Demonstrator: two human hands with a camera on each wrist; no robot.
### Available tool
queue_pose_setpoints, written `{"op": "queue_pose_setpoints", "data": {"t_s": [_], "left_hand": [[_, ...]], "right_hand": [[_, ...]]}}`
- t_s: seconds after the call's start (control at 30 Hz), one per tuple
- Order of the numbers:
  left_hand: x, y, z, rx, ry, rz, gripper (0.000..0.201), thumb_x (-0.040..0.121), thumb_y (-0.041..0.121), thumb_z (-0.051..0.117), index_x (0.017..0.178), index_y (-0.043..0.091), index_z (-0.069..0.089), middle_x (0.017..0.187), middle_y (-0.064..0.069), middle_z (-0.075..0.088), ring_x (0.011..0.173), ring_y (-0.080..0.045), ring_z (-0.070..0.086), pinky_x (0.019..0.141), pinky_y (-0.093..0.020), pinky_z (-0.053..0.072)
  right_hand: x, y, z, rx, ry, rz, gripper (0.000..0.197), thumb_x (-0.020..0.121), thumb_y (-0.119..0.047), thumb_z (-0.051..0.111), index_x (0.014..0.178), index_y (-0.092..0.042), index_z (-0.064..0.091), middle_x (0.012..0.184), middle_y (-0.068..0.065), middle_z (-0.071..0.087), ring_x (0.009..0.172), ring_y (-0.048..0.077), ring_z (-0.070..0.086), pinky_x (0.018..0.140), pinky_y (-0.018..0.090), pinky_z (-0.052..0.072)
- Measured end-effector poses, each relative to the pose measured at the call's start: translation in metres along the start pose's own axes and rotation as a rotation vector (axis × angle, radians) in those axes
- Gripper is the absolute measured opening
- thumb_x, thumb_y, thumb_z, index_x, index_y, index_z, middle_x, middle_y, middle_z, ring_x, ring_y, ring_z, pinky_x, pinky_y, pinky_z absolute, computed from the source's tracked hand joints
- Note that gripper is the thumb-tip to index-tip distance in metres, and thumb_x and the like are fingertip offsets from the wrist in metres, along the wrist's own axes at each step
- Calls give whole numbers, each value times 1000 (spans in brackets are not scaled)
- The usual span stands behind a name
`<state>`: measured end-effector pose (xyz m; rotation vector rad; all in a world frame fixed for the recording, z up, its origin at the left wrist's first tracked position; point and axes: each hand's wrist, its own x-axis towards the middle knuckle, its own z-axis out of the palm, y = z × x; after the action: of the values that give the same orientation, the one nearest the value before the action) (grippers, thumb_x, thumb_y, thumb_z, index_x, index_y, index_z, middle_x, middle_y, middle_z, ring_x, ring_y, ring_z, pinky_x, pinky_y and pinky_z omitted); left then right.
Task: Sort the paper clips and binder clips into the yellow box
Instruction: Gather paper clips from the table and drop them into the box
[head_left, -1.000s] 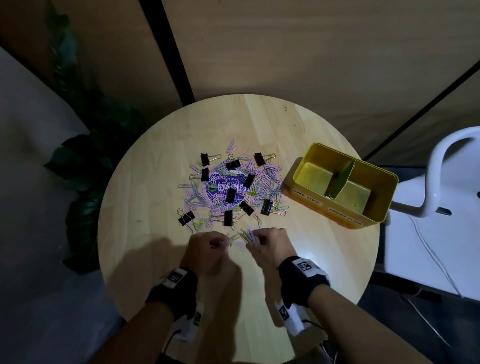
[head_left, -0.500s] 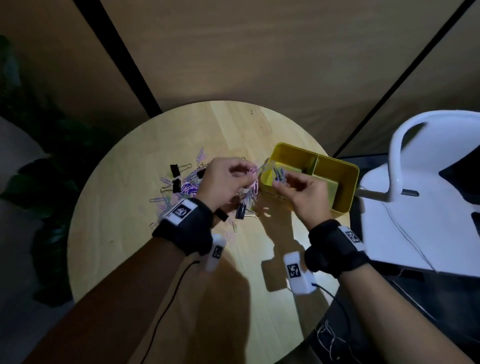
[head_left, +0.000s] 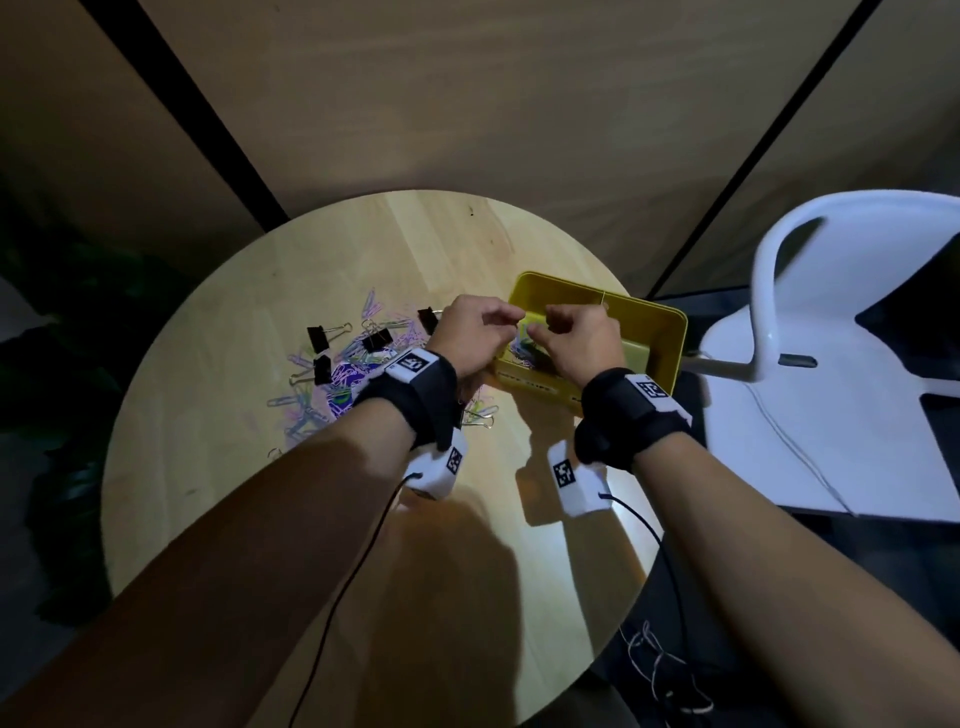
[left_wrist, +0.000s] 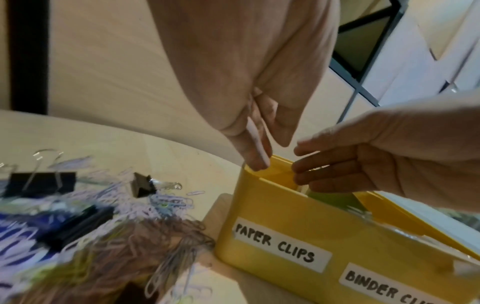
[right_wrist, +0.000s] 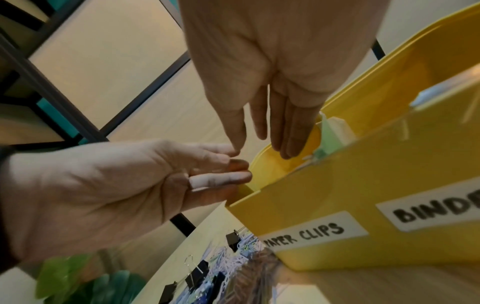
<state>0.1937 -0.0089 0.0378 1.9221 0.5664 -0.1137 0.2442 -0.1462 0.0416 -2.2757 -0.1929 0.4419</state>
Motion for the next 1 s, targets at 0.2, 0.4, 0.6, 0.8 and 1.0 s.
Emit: {"op": "queue_pose_setpoints", "data": {"t_s": [0.2,0.4,0.6,0.8,1.0], "left_hand": [[-40,-33,-33,-331,99,-64,10,81,4,68,90,7,70,87,-14,72,76,-20,69,72,-34,58],[-84,-113,-81,-66,156,-278,13,86,2,56,87,9,67,68,-12,59,55,-18,53,50,-24,44],[-108,-164,-87,471,7,-170,49,76,33,73,119,16,58,108,-7,60,92,-20,58,87,-35,48],[-112,-178,-57,691,16,-131,48,80,24,66,125,19,48,123,-6,45,98,-34,60,82,-43,50],[-118,-177,-72,627,105,19,34,73,28,68,103,23,54,103,2,61,84,-25,65,69,-35,53]], "right_hand": [[-38,-12,12,50,35,-270,23,90,-18,62,111,-13,69,109,4,70,94,10,61,87,28,52],[-76,3,65,-192,-367,-475,22,89,-18,59,108,-15,69,107,5,65,95,21,61,84,29,49],[-95,11,112,-517,-571,-556,46,89,-12,46,135,-13,49,140,8,46,115,32,51,92,43,50],[-76,-13,146,-798,-635,-596,54,95,-2,40,146,-12,26,158,7,14,124,37,44,91,47,49],[-66,-23,155,-1008,-652,-625,34,97,-16,46,130,-9,46,130,14,44,114,34,49,81,45,50]]}}
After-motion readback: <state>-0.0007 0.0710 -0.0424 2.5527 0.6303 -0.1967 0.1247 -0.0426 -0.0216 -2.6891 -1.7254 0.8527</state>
